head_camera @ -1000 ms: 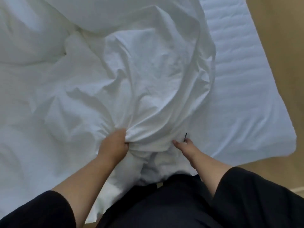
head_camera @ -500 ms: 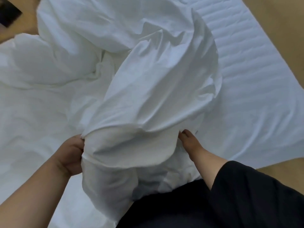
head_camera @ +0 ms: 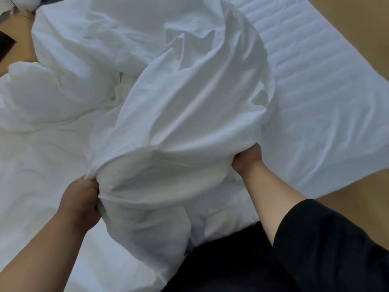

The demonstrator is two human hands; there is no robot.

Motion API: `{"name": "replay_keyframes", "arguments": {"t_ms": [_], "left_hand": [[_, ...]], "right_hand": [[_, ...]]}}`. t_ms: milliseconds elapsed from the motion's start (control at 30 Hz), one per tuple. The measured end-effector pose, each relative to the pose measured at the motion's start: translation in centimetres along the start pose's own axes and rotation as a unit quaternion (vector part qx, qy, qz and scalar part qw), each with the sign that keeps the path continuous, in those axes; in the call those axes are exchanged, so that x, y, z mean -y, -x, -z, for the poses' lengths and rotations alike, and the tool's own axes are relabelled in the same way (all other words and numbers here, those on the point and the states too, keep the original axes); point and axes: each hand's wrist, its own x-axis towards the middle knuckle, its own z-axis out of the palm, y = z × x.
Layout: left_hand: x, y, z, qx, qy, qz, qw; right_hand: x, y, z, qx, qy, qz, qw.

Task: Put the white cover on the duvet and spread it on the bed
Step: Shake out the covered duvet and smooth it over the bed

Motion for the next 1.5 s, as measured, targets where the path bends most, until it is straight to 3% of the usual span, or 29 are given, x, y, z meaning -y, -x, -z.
{"name": "replay_keyframes", "arguments": {"t_ms": [100,167,233,367,467,567,700,833,900,967,1000,1067,1100,1167,1233,1300,1367,1433,1500], "left_hand": [[-0.4,-1.5,0.4,-0.067,0.015,0.001,0.998],[-1.2,-2.2,0.2,-0.074,-0.019,-0.013,0.997],[-1.6,-2.4,-0.1,-0.065,-0.069,-0.035,0.995],[-1.1,-1.2,-0.8,-0.04,-0.152,-0.093,0.983],[-0.4,-1.7,-0.8,-0.025,-0.127,-0.088,0.988],[-0.2,-1.7,-1.0,-0.025,-0.12,-0.075,0.99],[-0.8,-1.2,-1.8,-0.034,-0.155,-0.085,0.984],[-1.7,0.8,-2.2,-0.117,-0.242,-0.133,0.954],[-2.6,4.0,-3.5,-0.136,-0.235,-0.295,0.916],[-3.9,7.7,-5.5,-0.082,-0.261,-0.488,0.829],[-4.0,8.9,-6.6,-0.041,-0.298,-0.547,0.782],[-3.6,9.9,-8.4,0.005,-0.419,-0.563,0.712],[-3.2,9.7,-8.8,0.009,-0.48,-0.527,0.701],[-3.2,9.0,-8.2,-0.028,-0.518,-0.454,0.724],[-4.7,8.6,-6.9,-0.086,-0.456,-0.457,0.759],[-7.5,9.2,-6.4,-0.162,-0.377,-0.487,0.771],[-11.2,11.4,-7.2,-0.21,-0.27,-0.541,0.768],[-14.4,13.6,-9.2,-0.185,-0.198,-0.591,0.76],[-17.7,16.2,-11.6,-0.163,-0.17,-0.642,0.729]], "right_hand": [[-2.0,2.8,4.1,0.047,0.144,-0.116,0.982],[-5.1,5.4,9.9,0.032,0.331,-0.199,0.922],[-7.4,7.3,16.1,-0.005,0.449,-0.236,0.862],[-6.1,5.1,18.2,-0.102,0.45,-0.18,0.869],[-3.2,0.8,15.7,-0.171,0.402,-0.093,0.895],[-1.6,-1.5,13.4,-0.164,0.391,-0.079,0.902],[-0.2,0.1,9.3,-0.073,0.351,-0.14,0.923],[3.0,3.3,2.0,0.029,0.317,-0.108,0.942],[5.5,5.5,-2.1,0.068,0.302,-0.072,0.948],[7.7,7.9,-5.7,0.101,0.294,-0.041,0.949],[8.9,9.1,-7.3,0.112,0.283,-0.033,0.952],[11.8,11.3,-10.6,0.13,0.261,-0.013,0.957],[13.7,12.6,-12.4,0.139,0.251,0.003,0.958],[18.3,15.5,-16.3,0.171,0.23,0.03,0.958],[23.6,18.7,-20.5,0.194,0.213,0.074,0.955],[28.0,21.7,-24.2,0.233,0.203,0.132,0.942],[30.3,24.2,-26.9,0.291,0.217,0.15,0.92],[29.4,24.4,-27.3,0.29,0.265,0.108,0.913],[28.0,24.8,-26.4,0.275,0.325,0.054,0.903]]}}
